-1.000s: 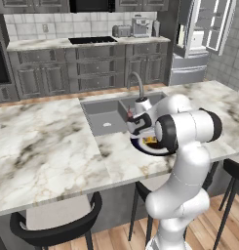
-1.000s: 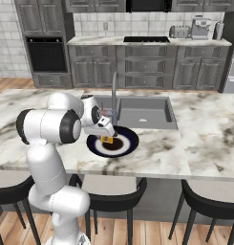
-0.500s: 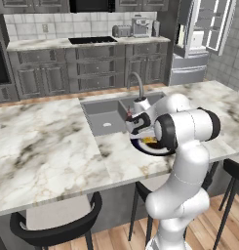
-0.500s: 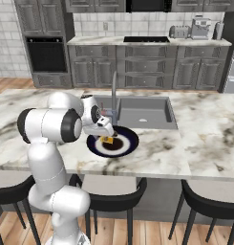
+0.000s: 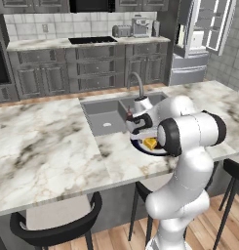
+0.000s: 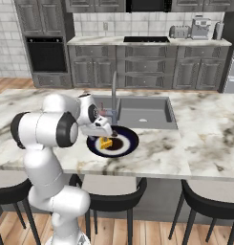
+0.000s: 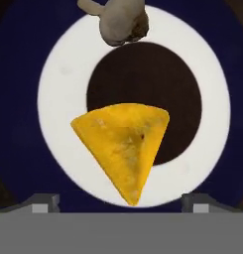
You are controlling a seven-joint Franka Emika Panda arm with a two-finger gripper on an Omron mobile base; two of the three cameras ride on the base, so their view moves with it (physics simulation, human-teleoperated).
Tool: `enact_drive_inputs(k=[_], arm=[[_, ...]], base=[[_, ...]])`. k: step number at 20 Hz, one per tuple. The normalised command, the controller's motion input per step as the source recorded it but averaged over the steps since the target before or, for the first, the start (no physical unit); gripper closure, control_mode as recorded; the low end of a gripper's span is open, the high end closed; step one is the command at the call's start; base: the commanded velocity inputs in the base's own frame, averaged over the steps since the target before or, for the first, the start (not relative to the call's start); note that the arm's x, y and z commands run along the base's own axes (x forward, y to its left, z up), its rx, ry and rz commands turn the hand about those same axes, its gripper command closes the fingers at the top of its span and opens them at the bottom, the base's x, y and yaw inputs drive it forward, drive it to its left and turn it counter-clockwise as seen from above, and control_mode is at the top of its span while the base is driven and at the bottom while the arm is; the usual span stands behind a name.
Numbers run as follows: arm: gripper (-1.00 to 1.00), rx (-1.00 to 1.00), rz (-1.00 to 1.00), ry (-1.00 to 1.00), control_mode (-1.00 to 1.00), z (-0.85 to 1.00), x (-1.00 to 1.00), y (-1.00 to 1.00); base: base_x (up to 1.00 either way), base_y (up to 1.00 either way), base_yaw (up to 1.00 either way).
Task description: Take the cheese, fish, and garlic from the fridge and place them on the plate on the dining counter to create an appetizer plate.
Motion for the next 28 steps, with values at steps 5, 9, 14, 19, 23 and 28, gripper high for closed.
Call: enact_drive_inputs(k=[5, 9, 14, 19, 23, 28], arm=[[-1.0, 0.0, 0.0, -0.02, -1.0, 0.6, -0.73, 0.0], [-1.0, 0.06, 0.0, -0.04, -1.0, 0.85, -0.7, -0.02], [-1.0, 0.13, 0.0, -0.01, -1.0, 0.97, -0.65, -0.07], [-1.0, 0.13, 0.01, 0.0, -1.0, 0.94, -0.58, -0.01], [-1.0, 0.05, 0.0, 0.0, -1.0, 0.73, -0.61, -0.03], [-1.0, -0.01, 0.0, -0.04, -1.0, 0.39, -0.85, 0.0]], base=[[0.0, 0.0, 0.0], [0.0, 0.0, 0.0], [0.0, 0.0, 0.0], [0.0, 0.0, 0.0], [0.0, 0.0, 0.0], [0.0, 0.0, 0.0]])
